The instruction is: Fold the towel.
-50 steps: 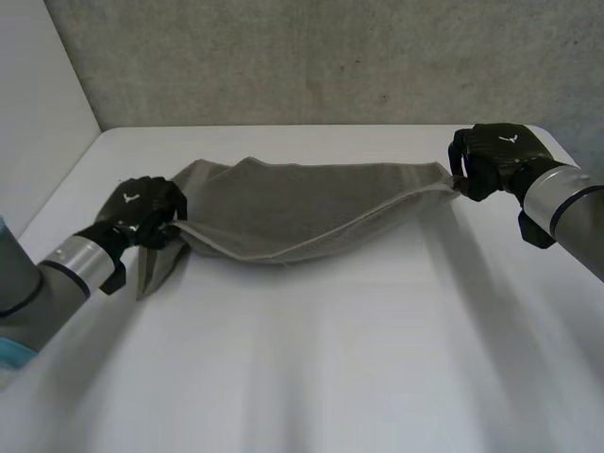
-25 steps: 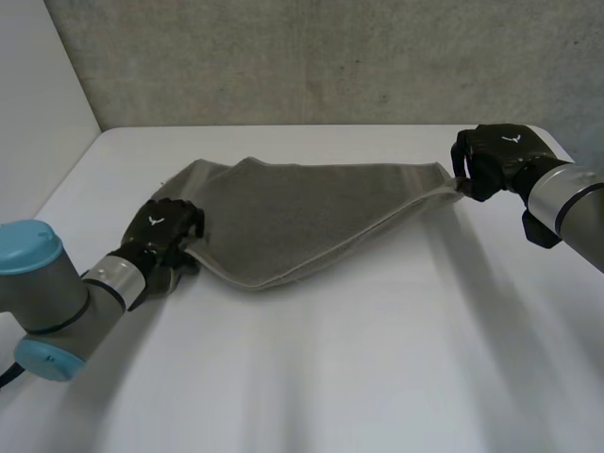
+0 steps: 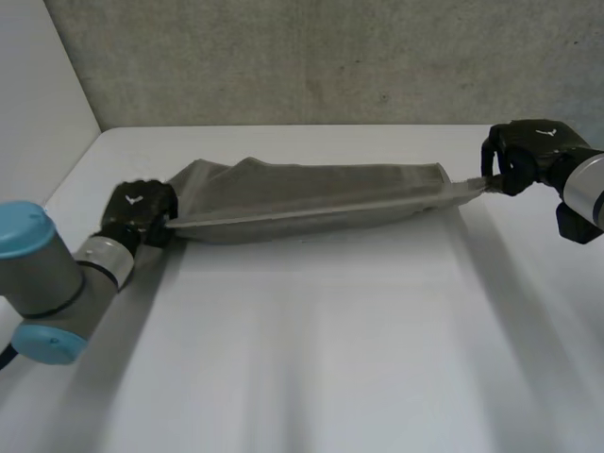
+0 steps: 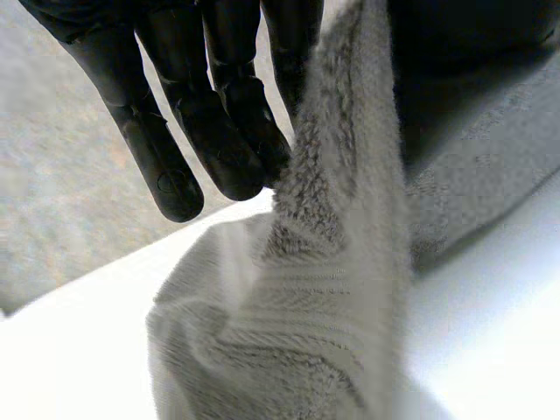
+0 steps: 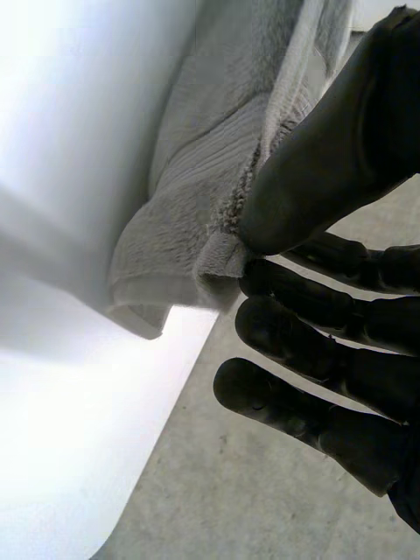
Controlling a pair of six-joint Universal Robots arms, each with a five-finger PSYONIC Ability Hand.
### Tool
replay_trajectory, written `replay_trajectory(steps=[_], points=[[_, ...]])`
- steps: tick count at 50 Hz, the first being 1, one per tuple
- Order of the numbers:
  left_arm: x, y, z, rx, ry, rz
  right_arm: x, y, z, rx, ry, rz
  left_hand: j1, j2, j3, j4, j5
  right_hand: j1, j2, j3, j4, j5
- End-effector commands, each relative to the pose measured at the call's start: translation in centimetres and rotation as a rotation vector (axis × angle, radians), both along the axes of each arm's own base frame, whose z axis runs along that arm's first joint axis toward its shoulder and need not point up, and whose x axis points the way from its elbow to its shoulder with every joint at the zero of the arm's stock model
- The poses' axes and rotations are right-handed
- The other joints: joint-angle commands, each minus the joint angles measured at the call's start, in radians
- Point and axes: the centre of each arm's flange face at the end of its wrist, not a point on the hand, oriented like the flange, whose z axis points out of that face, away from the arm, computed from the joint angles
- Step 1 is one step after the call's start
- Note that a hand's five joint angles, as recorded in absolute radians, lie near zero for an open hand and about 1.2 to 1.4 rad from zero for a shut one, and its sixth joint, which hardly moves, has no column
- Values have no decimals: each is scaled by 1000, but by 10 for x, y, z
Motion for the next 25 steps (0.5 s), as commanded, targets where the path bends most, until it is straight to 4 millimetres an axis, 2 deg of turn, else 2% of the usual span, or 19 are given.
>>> replay_trajectory(steps=[1, 3, 5, 6, 7, 8, 12, 15, 18, 19, 20, 21, 22, 25], points=[[16, 12, 32, -40, -45, 11, -6, 9, 1, 19, 34, 6, 98, 37, 27, 8, 99, 94, 76, 73, 68, 68], [14, 18, 36, -41, -65, -7, -5, 13, 1, 19, 43, 13, 95, 34, 24, 5, 96, 94, 76, 73, 68, 68], [11, 31, 48, -62, -108, -48, -5, 17, 6, 6, 50, 21, 89, 28, 19, -1, 90, 94, 76, 73, 68, 68], [11, 31, 48, -63, -109, -48, -6, 22, 13, -11, 52, 25, 89, 28, 19, -1, 90, 94, 76, 73, 68, 68], [11, 37, 57, -79, -131, -67, -7, 27, 21, -31, 50, 27, 89, 28, 19, -1, 90, 94, 76, 73, 68, 68], [10, 44, 64, -92, -153, -85, -7, 27, 21, -31, 49, 27, 86, 25, 16, -4, 87, 94, 76, 73, 68, 68], [9, 56, 71, -91, -181, -118, -10, 41, 34, -65, 43, 43, 86, 25, 16, -4, 87, 94, 76, 73, 68, 68], [7, 65, 73, -79, -186, -162, -10, 50, 27, -39, 38, 69, 63, 2, -8, -27, 64, 94, 76, 73, 68, 68], [6, 72, 65, -51, -184, -188, -8, 56, 19, -7, 35, 88, 63, 2, -8, -28, 63, 94, 76, 73, 68, 68], [6, 72, 65, -51, -184, -188, -5, 62, 10, 18, 30, 110, 63, 2, -8, -28, 63, -260, -278, -281, -286, -286], [6, 74, 61, -37, -184, -194, -2, 69, -1, 53, 29, 134, 63, 2, -8, -28, 63, -720, -738, -741, -746, -746], [7, 74, 58, -25, -183, -193, -2, 69, -1, 53, 29, 135, 63, 2, -8, -28, 63, -724, -742, -745, -750, -750], [7, 74, 58, -25, -183, -193, -1, 73, -14, 86, 34, 153, 63, 2, -8, -28, 63, -948, -966, -969, -974, -974], [11, 74, 51, -1, -182, -183, 1, 80, -36, 110, 71, 183, 51, -10, -20, -39, 52, -1023, -1041, -1045, -1050, -1050]])
